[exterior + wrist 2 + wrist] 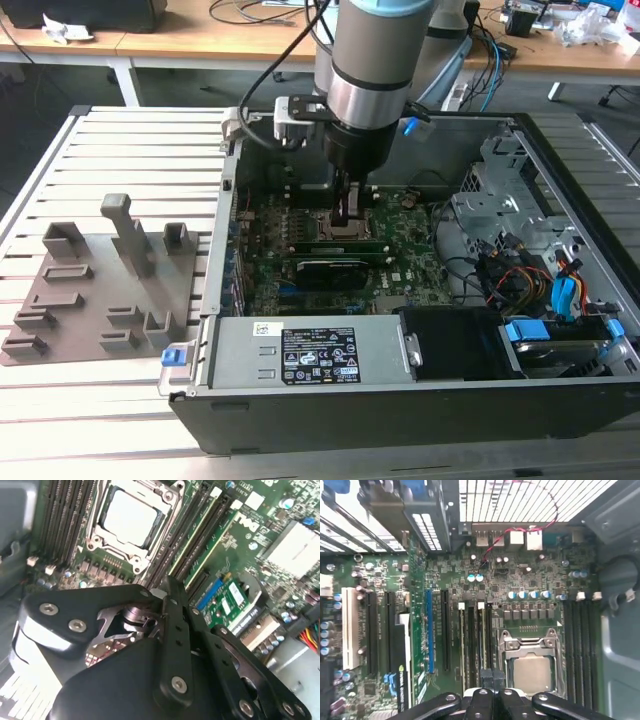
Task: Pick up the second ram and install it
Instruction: 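Press down the second ram until it locks into place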
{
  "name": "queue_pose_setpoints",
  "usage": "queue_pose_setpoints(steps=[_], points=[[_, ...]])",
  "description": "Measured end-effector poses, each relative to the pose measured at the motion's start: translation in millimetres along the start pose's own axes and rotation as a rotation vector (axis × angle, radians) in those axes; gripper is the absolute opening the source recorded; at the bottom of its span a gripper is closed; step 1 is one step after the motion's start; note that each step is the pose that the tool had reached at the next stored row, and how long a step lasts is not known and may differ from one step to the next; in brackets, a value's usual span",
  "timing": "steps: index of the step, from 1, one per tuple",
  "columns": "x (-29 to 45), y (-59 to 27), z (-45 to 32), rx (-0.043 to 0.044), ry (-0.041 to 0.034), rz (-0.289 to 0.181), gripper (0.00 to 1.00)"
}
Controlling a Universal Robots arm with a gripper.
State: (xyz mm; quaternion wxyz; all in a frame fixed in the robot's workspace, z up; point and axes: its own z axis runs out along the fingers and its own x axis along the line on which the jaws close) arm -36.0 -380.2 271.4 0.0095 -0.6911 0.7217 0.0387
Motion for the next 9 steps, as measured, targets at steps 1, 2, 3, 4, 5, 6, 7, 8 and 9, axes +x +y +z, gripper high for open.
queue_pose_setpoints(steps=[1, 2, 3, 4, 5, 6, 7, 8, 9], points=[[-0.2, 0.1, -2.7, 0.0, -0.0002, 0.0, 0.11], [-0.4, 0.2, -5.8, 0.0, -0.0001, 0.0, 0.11], [-0.6, 0.3, -8.1, 0.0, -0.0001, 0.0, 0.11], [-0.7, 0.4, -9.5, 0.0, -0.0002, 0.0, 0.11], [-0.7, 0.4, -9.5, 0.0001, -0.0003, 0.0, 0.11], [-0.7, 0.4, -9.6, 0.0, -0.0002, 0.0, 0.11], [-0.7, 0.4, -9.7, 0.0, -0.0001, 0.0, 0.11], [-0.7, 0.4, -9.7, 0.0, -0.0001, 0.0, 0.11], [-0.7, 0.4, -9.7, 0.0, -0.0002, 0.0, 0.11]])
